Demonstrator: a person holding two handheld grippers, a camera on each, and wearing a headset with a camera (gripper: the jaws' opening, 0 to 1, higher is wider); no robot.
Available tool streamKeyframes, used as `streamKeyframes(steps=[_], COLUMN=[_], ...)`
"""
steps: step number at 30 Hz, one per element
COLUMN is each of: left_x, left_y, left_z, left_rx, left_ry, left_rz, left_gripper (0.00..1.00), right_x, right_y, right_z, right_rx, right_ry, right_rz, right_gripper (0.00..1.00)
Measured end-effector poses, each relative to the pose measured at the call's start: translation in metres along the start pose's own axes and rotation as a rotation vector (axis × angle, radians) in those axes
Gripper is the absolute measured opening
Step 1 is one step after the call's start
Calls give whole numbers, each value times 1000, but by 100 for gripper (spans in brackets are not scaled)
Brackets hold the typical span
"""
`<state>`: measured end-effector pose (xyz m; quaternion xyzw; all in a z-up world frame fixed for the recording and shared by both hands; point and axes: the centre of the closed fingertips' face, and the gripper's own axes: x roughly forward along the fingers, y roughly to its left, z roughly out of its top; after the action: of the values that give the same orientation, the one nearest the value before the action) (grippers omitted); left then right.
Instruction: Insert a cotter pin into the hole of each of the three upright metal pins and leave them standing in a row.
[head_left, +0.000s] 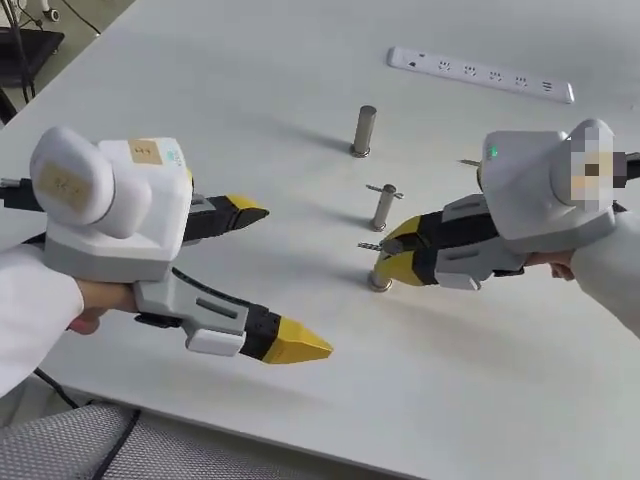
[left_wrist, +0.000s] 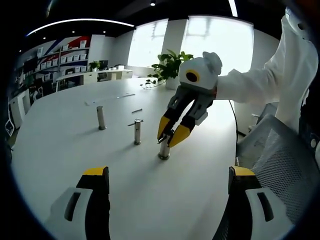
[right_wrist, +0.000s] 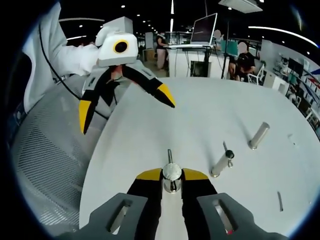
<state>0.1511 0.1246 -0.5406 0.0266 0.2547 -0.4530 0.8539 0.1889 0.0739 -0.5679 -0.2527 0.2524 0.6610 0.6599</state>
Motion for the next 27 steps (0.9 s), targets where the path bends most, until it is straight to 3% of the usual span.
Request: streamKeyframes(steps=[5, 9, 15, 18, 21, 22, 27], left_x=[1, 1, 2, 2, 3, 3, 4], left_y=[-2, 0, 1, 0, 1, 1, 0], left_z=[0, 0, -3, -4, -4, -3, 1], left_rx=[3, 4, 0, 1, -5, -10, -19], left_ry=[3, 4, 19, 23, 24, 22, 10], left_rz=[-5, 6, 5, 5, 11, 12, 15], left_gripper=[99, 99, 99, 99, 99, 99, 99], right_x=[-4, -16, -36, -44, -48, -51, -54], right_y=[-3, -9, -45, -61, -68, -80, -87], right_z=[-3, -5, -17, -23, -27, -31, -37], right_rx=[-6, 1, -6, 5, 3, 3, -6], right_ry=[14, -10, -9, -16, -21, -19, -14], right_rz=[-12, -2, -44, -36, -47, -55, -70], right_gripper=[8, 8, 8, 8, 8, 8, 8])
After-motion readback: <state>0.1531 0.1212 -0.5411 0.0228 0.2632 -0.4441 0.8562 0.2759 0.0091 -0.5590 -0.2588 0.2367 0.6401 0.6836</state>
